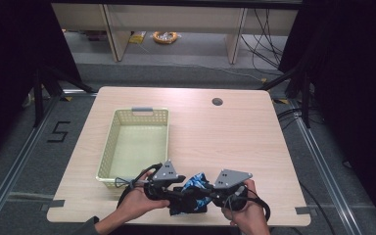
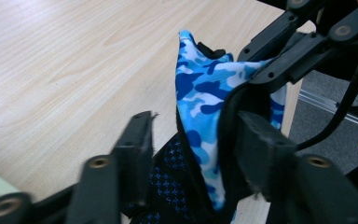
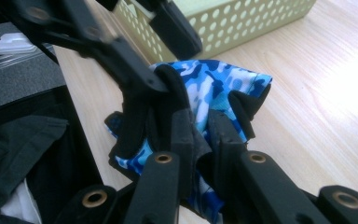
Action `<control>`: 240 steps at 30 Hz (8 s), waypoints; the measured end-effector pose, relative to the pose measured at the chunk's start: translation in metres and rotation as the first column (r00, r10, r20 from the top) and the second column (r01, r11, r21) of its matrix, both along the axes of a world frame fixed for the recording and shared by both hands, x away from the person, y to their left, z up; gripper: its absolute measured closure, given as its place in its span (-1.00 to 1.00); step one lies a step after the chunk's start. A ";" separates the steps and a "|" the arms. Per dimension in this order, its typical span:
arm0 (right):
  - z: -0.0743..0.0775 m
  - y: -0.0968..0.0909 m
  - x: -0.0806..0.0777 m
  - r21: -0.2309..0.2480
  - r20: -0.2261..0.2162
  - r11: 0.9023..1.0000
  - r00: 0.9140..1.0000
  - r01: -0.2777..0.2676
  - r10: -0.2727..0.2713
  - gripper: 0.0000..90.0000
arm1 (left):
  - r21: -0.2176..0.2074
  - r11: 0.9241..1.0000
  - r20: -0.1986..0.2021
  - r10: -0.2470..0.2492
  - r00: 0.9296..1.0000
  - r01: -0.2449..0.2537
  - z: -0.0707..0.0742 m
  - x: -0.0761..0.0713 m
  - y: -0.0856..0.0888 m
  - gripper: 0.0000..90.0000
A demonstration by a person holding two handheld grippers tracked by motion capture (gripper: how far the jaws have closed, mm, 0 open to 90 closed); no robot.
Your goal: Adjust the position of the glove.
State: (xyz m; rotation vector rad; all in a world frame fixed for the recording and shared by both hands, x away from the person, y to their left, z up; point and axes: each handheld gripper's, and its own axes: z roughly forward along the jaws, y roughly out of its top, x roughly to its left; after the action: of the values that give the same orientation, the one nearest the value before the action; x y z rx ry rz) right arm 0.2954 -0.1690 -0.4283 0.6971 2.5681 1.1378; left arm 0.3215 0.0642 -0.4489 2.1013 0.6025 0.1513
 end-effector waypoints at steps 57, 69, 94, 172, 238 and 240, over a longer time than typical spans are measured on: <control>0.008 -0.020 0.012 0.045 -0.230 0.998 0.973 0.045 -0.034 0.98 | -0.134 0.989 -0.194 0.028 0.981 -0.055 -0.026 -0.041 -0.009 0.78; -0.028 0.003 0.041 -0.029 -0.286 0.999 0.957 0.038 -0.045 0.96 | -0.051 0.997 -0.227 0.050 0.973 -0.063 -0.054 -0.041 -0.009 0.58; -0.057 0.033 0.050 -0.115 -0.177 0.993 0.984 -0.008 -0.012 0.73 | 0.064 0.985 -0.058 0.167 0.984 -0.163 -0.050 -0.041 0.057 0.18; -0.057 0.005 -0.018 -0.182 -0.153 0.983 0.988 -0.038 0.010 0.74 | 0.141 0.989 -0.039 -0.029 0.999 0.034 -0.062 -0.056 0.027 0.80; -0.088 -0.019 0.019 0.236 -0.506 0.930 0.853 0.283 -0.131 0.90 | 0.184 0.983 -0.007 -0.010 1.000 0.011 -0.063 -0.035 0.027 0.74; -0.085 -0.021 0.018 0.252 -0.493 0.923 0.859 0.291 -0.136 0.91 | 0.181 0.983 0.011 -0.026 1.000 0.024 -0.060 -0.035 0.028 0.79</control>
State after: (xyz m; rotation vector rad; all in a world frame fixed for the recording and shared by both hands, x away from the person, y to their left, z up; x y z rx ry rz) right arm 0.3133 -0.1900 -0.5132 1.4665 2.5898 1.4708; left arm 0.2867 0.0925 -0.5091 2.2801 0.5724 0.2122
